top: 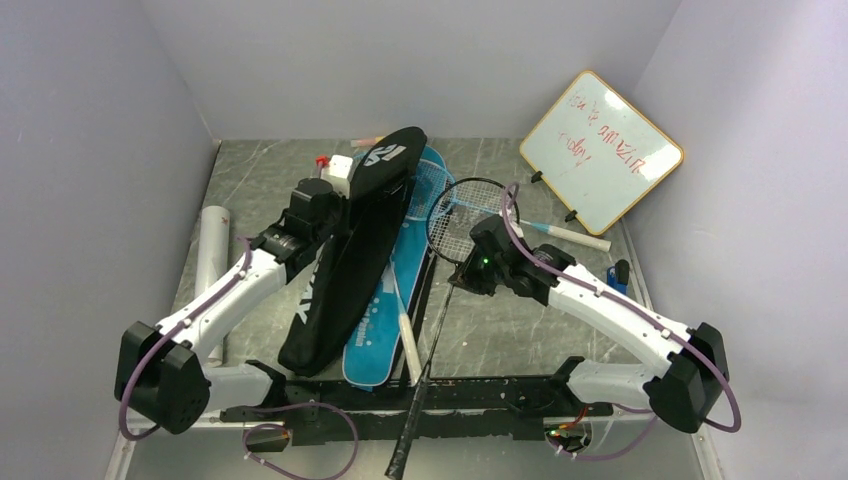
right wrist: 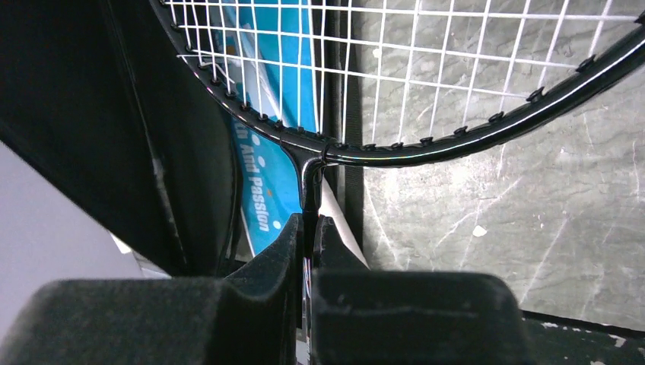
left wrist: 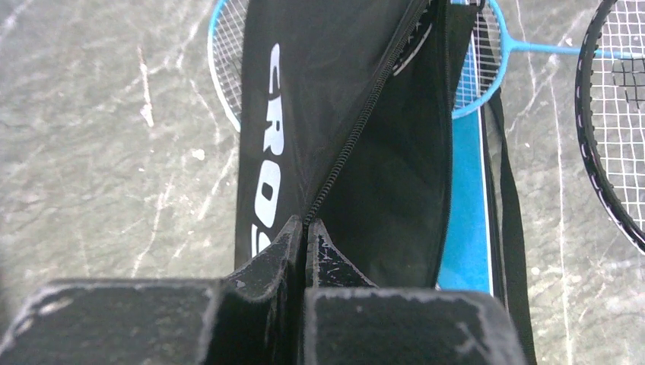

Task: Pack up the badminton gear
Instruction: Pick up the racket from the center of the board, then place the racket in the racket bag.

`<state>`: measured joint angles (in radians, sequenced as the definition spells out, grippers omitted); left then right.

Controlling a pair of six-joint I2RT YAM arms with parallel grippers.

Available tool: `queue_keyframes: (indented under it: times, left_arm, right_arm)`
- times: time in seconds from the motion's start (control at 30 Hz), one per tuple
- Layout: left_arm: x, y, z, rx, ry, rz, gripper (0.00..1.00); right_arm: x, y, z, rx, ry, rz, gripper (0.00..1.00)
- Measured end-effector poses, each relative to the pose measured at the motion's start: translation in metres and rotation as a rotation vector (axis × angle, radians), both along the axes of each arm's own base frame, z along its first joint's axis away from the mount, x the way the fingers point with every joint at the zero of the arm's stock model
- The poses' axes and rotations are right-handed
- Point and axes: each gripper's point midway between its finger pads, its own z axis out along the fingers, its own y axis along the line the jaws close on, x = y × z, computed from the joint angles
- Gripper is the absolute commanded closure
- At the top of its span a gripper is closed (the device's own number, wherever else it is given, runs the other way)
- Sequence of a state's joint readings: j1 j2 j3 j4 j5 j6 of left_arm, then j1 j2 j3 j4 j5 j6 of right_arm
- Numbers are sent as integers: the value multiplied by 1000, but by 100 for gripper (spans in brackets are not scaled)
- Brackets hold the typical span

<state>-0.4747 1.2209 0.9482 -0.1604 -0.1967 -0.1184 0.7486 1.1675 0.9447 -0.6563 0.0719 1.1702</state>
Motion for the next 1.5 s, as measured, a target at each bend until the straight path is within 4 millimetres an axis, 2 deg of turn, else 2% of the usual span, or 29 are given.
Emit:
queue_keyframes:
  times: [0.17, 0.3, 0.5, 0.77, 1.07, 1.23, 1.37, 1.5]
  left_arm:
    - [0, -9, -17, -19, 58, -23, 95]
    - [-1, -16, -22, -40, 81, -50, 95]
    - [-4, -25, -22, -69, 92, -90, 95]
    - [-7, -38, -18, -114, 92, -148, 95]
    - [-14, -57, -15, -182, 115, -238, 95]
    - [-20, -66, -21, -208, 151, -288, 95]
    - [-26, -74, -26, -228, 187, -336, 95]
    - [-31, -80, -23, -247, 195, -380, 95]
  right_arm:
    - [-7, 3, -2, -32, -21, 68, 100]
    - [-13, 11, -4, -47, -36, 147, 100]
    - [-25, 40, -9, -36, -42, 300, 100]
    - [-19, 77, -21, -45, -32, 402, 100]
    - [12, 116, -29, -63, -37, 450, 100]
    - [33, 122, -44, -76, -42, 439, 100]
    - [60, 121, -53, -46, -60, 418, 100]
    - [89, 119, -57, -5, -86, 382, 100]
